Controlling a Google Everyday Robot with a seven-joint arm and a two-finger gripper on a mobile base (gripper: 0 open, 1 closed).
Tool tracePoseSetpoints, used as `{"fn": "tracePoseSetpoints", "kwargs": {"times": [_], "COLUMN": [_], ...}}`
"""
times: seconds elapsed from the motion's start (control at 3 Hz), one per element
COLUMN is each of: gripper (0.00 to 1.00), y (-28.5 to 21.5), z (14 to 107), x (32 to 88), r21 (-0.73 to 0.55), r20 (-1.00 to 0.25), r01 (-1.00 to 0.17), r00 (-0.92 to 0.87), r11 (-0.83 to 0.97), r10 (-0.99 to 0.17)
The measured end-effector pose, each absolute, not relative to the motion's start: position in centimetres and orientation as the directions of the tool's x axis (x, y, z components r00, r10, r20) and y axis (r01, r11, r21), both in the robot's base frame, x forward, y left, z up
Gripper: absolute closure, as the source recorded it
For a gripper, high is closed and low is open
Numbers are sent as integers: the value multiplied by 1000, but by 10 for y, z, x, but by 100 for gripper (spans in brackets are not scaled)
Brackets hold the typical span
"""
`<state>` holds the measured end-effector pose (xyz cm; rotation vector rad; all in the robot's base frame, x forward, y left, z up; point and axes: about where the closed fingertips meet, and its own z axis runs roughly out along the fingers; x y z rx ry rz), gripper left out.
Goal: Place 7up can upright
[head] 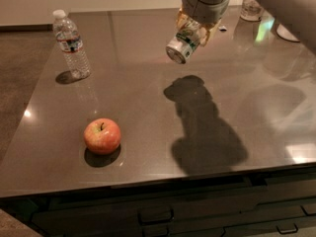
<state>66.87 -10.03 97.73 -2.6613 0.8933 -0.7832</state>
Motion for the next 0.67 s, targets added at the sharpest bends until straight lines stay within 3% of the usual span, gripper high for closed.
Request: {"fn": "tracePoseSetpoints", "kwargs": {"times": [0.67], "gripper": [100], "y": [-81], "z": [986], "x": [665], "r21": [-394], "r20": [613], "r01": [-255], "r00": [643], "r11": [-883], "r10": [-459]}}
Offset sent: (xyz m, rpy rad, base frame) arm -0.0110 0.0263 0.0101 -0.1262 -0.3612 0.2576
